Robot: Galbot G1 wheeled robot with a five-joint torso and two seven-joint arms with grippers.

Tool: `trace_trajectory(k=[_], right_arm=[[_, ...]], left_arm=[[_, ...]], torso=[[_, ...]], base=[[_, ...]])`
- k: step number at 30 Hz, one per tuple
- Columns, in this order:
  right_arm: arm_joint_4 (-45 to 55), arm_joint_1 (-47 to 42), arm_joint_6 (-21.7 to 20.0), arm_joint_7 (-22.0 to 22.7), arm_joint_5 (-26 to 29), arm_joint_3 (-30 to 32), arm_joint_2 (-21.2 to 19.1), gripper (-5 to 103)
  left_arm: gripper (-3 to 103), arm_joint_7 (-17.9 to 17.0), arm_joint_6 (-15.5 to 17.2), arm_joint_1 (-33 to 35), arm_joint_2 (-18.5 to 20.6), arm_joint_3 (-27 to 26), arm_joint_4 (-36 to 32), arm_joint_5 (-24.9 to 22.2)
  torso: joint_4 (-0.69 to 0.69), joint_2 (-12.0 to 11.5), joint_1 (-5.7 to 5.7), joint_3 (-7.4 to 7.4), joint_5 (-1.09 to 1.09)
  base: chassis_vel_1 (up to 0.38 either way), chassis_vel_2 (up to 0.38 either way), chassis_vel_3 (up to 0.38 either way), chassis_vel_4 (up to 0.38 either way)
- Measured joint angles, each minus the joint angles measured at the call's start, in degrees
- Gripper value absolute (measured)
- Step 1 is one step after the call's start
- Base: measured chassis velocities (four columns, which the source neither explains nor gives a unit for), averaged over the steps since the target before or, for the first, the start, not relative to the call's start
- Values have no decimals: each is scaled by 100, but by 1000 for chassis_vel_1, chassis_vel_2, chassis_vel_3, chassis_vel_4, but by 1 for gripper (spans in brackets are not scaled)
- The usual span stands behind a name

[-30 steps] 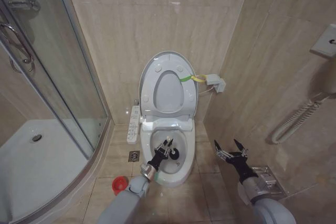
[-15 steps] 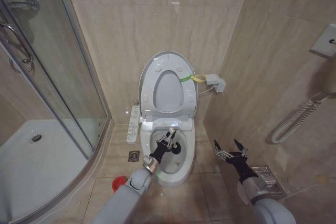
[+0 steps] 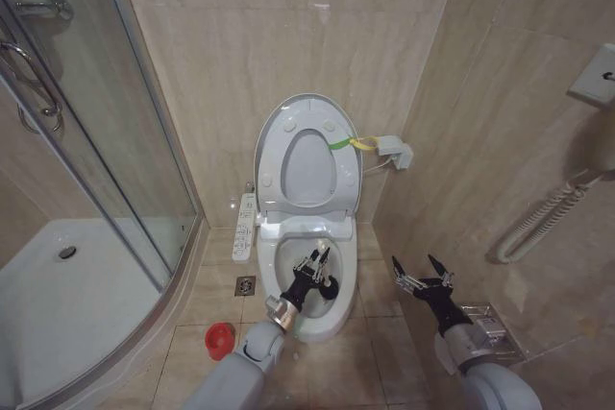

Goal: Open the toilet lid, clean the toilet bowl with a toilet brush, close the toilet lid, and flush.

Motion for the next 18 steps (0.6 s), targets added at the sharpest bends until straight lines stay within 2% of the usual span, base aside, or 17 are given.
trace_trajectory(k=[1,2,5,11,18], right_arm=[[0,0,0,0,0,0,0,100],[0,0,0,0,0,0,0,100],[0,0,0,-1,0,0,0,100],[0,0,0,-1,0,0,0,100],[0,0,0,0,0,0,0,100]], left_arm=[[19,0,0,0,0,0,0,0],[19,166,-124,-34,-63,-13,212,-148],[19,360,-291,-96,-149,-27,525,-257],[19,515,-475,-259,-198,-102,1058,-255],[19,719,-656,-540,-66,-235,1671,-229]], torso=[[0,0,0,0,0],[0,0,0,0,0],[0,1,0,0,0],[-1,2,0,0,-1],[-1,1,0,0,-2]], base=[[0,0,0,0],[0,0,0,0],[0,0,0,0],[0,0,0,0],[0,0,0,0]])
